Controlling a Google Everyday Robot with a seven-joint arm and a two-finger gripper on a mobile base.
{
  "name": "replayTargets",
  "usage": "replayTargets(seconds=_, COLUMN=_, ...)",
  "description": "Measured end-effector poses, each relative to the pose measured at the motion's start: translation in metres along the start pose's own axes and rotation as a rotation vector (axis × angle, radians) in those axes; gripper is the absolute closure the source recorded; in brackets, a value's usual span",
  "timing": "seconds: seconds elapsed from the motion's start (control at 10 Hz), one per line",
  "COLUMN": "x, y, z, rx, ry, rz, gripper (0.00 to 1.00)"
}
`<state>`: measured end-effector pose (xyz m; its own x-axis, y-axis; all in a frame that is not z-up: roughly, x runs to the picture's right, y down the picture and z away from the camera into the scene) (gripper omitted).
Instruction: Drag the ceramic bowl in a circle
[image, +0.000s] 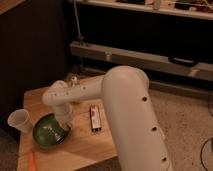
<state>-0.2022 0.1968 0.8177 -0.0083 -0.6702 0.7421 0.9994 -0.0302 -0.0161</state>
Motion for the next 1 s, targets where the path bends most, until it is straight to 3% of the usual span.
replayTargets(seconds=0.1, x=0.021, y=0.014, z=-0.010, rx=0.004, ry=0.038, rz=0.044, gripper=0.86)
replayTargets(seconds=0.4, x=0.041, y=0.030, z=-0.036, rx=0.008, ry=0.086, rz=0.129, gripper=0.86)
replayTargets(seconds=0.6, x=0.038, y=0.041, z=-0.033, rx=-0.017, ry=0.079, rz=0.152, gripper=0.86)
replayTargets(seconds=1.0, x=0.003, y=0.107, z=-0.018, rx=-0.068, ry=0.025, rz=0.213, gripper=0.86)
